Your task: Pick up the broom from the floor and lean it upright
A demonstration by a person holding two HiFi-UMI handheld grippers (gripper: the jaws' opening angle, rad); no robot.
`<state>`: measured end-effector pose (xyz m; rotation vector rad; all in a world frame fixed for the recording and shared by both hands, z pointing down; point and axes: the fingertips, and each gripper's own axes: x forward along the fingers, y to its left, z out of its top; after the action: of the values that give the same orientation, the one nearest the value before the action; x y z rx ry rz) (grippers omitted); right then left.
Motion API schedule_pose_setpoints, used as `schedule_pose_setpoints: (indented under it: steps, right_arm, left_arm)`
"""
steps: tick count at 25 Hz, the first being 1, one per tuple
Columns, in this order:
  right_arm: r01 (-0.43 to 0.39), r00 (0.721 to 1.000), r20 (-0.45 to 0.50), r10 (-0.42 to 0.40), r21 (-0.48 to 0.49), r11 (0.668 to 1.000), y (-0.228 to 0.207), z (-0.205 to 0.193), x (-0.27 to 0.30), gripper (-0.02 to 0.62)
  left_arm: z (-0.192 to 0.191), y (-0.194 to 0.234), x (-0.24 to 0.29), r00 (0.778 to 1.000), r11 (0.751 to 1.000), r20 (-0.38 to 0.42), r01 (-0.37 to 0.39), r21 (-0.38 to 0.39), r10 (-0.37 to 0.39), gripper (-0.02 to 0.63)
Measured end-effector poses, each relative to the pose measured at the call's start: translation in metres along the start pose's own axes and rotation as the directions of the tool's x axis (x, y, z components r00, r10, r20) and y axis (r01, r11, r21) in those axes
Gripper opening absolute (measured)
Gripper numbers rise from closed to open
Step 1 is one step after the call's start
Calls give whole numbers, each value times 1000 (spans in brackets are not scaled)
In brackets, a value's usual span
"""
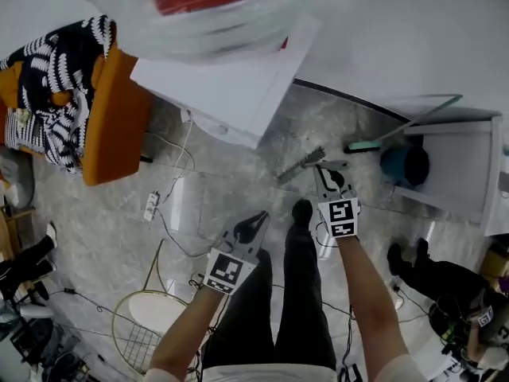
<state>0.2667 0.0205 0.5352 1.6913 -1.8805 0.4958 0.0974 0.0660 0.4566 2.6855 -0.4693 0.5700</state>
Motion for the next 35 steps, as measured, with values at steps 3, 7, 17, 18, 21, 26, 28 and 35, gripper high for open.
schedule_pose_setpoints:
  steps: [3, 7, 17, 18, 21, 26, 28, 35]
  right_arm:
    - [31, 1000, -5, -31, 23, 999, -30, -1, 0, 77]
    - [63, 998, -11, -62, 66, 996, -75, -5, 6, 77]
    - [79, 997, -19, -77, 158, 984, -196, -16, 39, 77]
    - [80, 997, -21, -78, 164, 983, -206, -18, 43, 77]
    - [93, 995, -37, -88, 181, 979, -240, -25, 59, 77]
    - [133, 990, -70, -121, 214, 968, -294, -39, 91, 77]
    - [149, 987, -89, -132, 224, 963, -313, -47, 105, 78]
    - [229, 972, -125, -200, 304, 925, -376, -62, 138, 78]
  left_arm:
    - [7, -4, 21, 1000, 1000, -16, 9, 8, -9, 12]
    - [23, -10, 56, 1000, 999, -25, 17, 30, -17, 12]
    - [75, -12, 169, 1000, 999, -15, -23, 49, 24, 12]
    - [79, -13, 181, 1000, 998, -17, -24, 51, 25, 12]
    - [89, -17, 214, 999, 999, -23, -23, 42, 24, 12]
    - [98, -20, 265, 999, 999, -31, -15, 29, 16, 12]
    - [101, -20, 284, 999, 1000, -38, -9, 28, 10, 12]
    - [109, -20, 331, 999, 1000, -43, 13, 26, -12, 12]
